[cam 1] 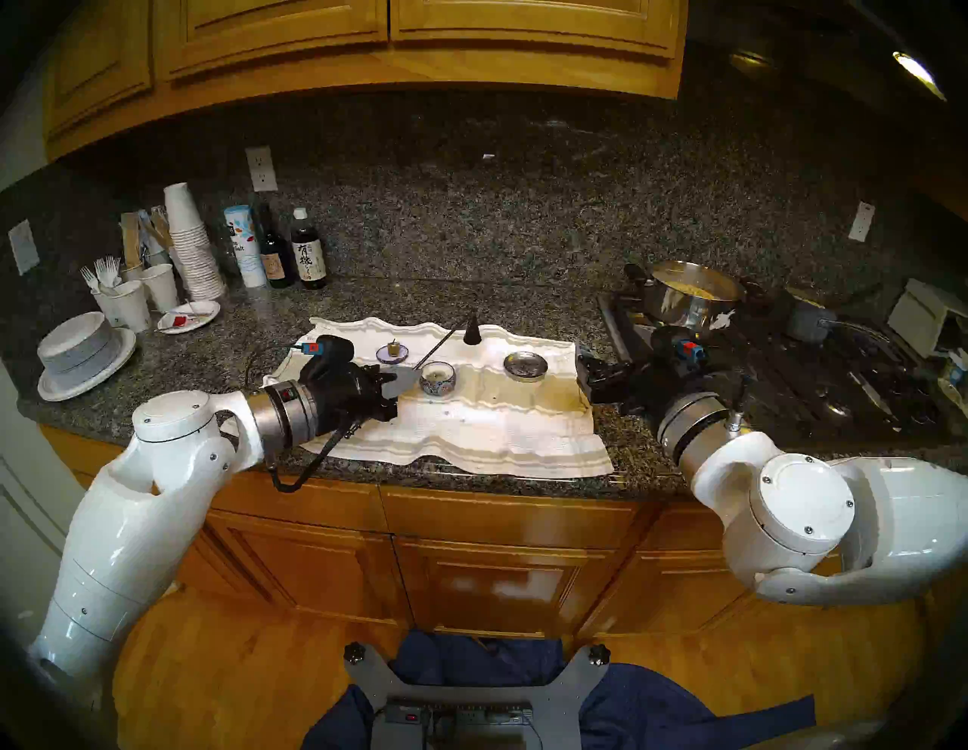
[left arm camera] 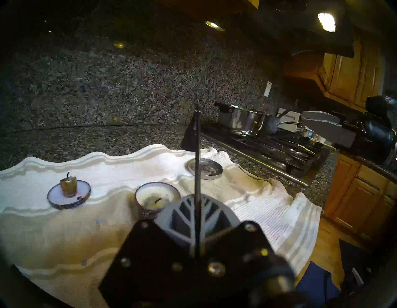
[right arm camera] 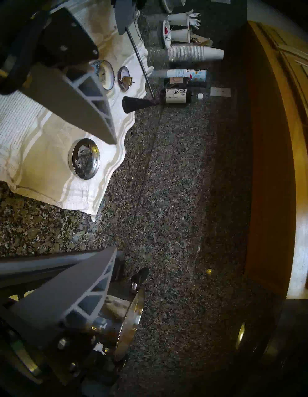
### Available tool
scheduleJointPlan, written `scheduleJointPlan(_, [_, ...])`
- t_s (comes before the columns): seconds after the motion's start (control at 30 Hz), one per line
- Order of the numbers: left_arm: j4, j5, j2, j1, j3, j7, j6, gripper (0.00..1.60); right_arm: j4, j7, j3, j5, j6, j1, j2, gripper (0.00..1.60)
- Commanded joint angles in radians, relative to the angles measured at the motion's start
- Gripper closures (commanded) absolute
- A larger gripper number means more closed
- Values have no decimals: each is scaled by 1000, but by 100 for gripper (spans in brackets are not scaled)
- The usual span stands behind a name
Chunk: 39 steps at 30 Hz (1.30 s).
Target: Put out candle flame
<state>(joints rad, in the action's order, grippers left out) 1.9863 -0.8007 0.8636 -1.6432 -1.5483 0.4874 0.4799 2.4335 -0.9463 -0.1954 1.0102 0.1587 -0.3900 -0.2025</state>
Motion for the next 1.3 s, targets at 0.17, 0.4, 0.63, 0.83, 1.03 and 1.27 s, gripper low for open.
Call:
scheduleJointPlan(0.17, [47, 8, 32, 64, 39, -43, -1, 160, 4, 2, 22, -15, 2, 23, -2, 0])
scheduleJointPlan(0.4, [42, 22, 50, 100, 93, -77, 8, 160, 4, 2, 22, -15, 2, 23, -2, 0])
scheduleJointPlan(0.63, [56, 48, 82, 111, 145, -131, 12, 160, 4, 2, 22, -15, 2, 23, -2, 0])
scheduleJointPlan(0.83, [66, 69, 110, 144, 192, -176, 34, 160, 4, 2, 22, -15, 3, 23, -2, 0])
scheduleJointPlan(1.03, [62, 85, 131, 167, 228, -212, 60, 160, 4, 2, 22, -15, 2, 23, -2, 0])
scheduleJointPlan(1.27, [49, 109, 157, 192, 257, -259, 89, 160, 4, 2, 22, -15, 3, 23, -2, 0])
